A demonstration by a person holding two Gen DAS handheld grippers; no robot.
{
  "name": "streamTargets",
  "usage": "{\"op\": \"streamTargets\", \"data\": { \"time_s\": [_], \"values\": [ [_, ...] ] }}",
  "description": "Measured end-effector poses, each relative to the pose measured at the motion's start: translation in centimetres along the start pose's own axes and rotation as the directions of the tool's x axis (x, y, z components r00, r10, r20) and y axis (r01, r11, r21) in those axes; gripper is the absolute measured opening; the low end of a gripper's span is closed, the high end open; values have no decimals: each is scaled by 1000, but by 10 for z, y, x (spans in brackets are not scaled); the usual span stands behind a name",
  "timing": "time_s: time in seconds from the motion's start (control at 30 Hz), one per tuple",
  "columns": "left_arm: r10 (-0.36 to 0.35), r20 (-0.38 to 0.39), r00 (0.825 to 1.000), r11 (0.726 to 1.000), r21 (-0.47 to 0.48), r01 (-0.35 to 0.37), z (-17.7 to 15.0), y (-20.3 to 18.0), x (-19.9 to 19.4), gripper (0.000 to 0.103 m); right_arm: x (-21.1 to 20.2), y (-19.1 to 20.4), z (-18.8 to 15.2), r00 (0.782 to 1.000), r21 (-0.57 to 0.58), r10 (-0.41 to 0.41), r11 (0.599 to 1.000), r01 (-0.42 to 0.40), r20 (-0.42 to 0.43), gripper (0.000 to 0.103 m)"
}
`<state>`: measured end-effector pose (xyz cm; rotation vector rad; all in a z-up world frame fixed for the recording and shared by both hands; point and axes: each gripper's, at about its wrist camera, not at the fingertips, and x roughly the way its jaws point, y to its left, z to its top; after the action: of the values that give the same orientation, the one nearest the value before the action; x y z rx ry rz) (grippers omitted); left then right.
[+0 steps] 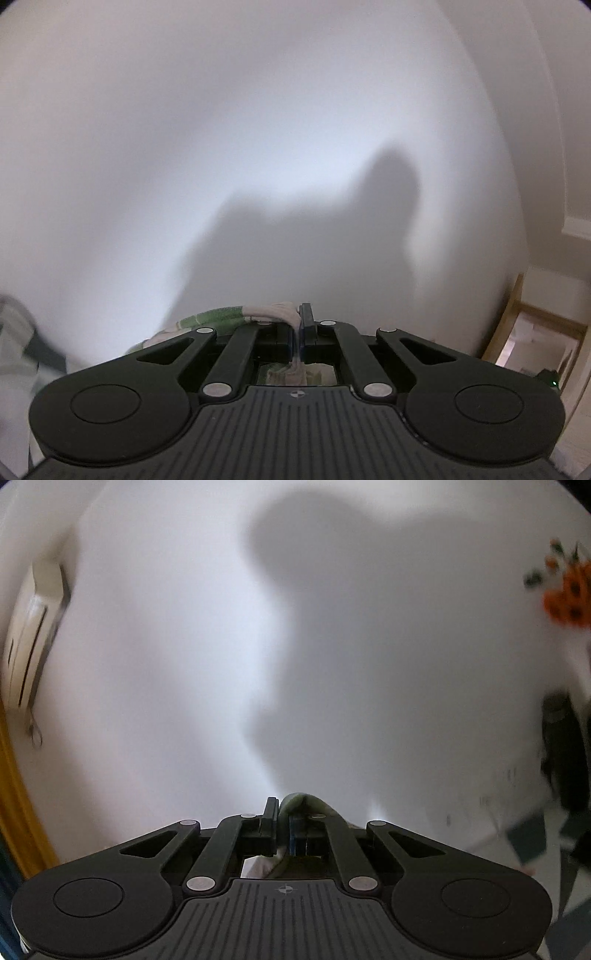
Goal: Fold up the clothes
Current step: 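Grasp the shirt with both tools and raise it high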
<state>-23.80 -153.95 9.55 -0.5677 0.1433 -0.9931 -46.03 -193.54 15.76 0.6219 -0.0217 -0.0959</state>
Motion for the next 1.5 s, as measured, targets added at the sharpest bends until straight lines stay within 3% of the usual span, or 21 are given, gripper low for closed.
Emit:
{"op": "streamTargets", "data": {
  "time_s": [0.13,0.33,0.5,0.67,0.83,1.1,1.17,1.27,1.37,1.43,1.5],
  "values": [
    [-13,115,993,1000,28,10,42,-15,-9,3,-20,34,39,993,-80,-14,997,24,120,4],
    [-94,276,957,987,155,52,84,-51,-40,3,-56,83,61,971,-211,43,978,8,233,4],
    [-129,361,924,976,211,54,93,-74,-67,3,-84,112,61,958,-291,103,956,-21,269,4],
    [-148,398,905,975,210,68,97,-86,-85,3,-106,121,67,968,-306,85,952,-9,235,4],
    [-110,367,924,978,203,36,98,-84,-86,3,-117,123,62,977,-316,74,949,-7,202,4],
    [6,298,955,974,214,-73,84,-75,-77,3,-49,75,49,996,-271,0,962,25,93,4],
    [82,284,955,952,262,-160,69,-68,-55,3,-25,61,40,995,-298,-48,952,72,87,4],
    [180,279,943,891,361,-277,39,-56,-17,3,4,36,26,991,-342,-96,931,124,97,4],
    [247,232,941,860,395,-323,7,-37,16,3,31,4,4,985,-355,-158,919,172,68,4],
    [306,147,940,859,383,-340,-16,-16,38,3,48,-21,-19,978,-355,-210,914,198,7,4],
    [372,34,928,856,374,-357,-45,6,46,3,63,-49,-48,961,-356,-267,907,222,-79,4]
  ]
}}
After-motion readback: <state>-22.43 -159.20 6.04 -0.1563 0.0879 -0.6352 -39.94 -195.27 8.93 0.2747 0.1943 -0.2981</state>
